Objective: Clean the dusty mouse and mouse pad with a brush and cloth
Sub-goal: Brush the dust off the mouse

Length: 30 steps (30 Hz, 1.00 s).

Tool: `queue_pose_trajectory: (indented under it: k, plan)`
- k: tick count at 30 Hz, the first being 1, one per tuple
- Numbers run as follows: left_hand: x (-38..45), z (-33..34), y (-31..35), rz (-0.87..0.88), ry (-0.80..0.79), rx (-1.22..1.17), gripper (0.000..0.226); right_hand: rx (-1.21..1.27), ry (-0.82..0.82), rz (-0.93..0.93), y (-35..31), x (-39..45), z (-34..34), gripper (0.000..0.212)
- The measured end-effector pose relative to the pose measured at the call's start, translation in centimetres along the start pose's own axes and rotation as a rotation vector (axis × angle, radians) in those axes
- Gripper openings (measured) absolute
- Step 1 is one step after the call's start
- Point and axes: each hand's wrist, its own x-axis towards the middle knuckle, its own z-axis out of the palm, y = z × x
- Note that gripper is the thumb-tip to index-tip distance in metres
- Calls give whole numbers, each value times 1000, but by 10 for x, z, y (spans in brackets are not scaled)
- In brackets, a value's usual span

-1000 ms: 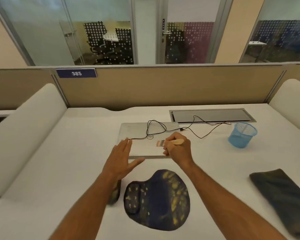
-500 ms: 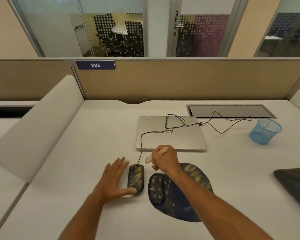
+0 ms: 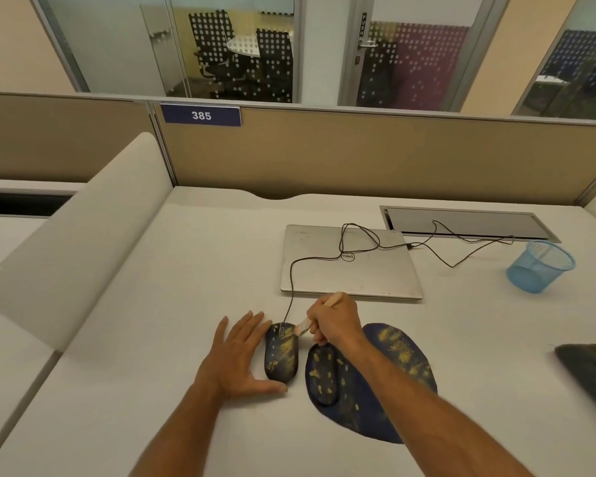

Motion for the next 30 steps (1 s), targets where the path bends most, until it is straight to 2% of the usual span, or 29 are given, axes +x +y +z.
queue_pose_trajectory:
  k: [4, 8, 13, 17, 21, 26, 30]
  plan:
    - [0, -2, 1, -12, -19, 2, 131, -6, 48, -26, -3, 6, -2, 16]
    - [0, -2, 1, -15, -19, 6, 131, -6, -10, 21, -2, 6, 0, 14]
    - [-1, -1, 1, -8, 0, -21, 129, -18, 75, 7, -2, 8, -2, 15]
    - [-1, -1, 1, -12, -4, -7, 129, -17, 20, 32, 2, 4, 0, 14]
    - [0, 0, 1, -9, 4, -11, 129, -20, 72, 8, 4, 1, 1, 15]
    - [0, 0, 1, -14, 3, -5, 129, -26, 23, 5, 1, -4, 1, 15]
    - [0, 1, 0, -8, 18, -11, 128, 3, 84, -28, 1, -8, -3, 17]
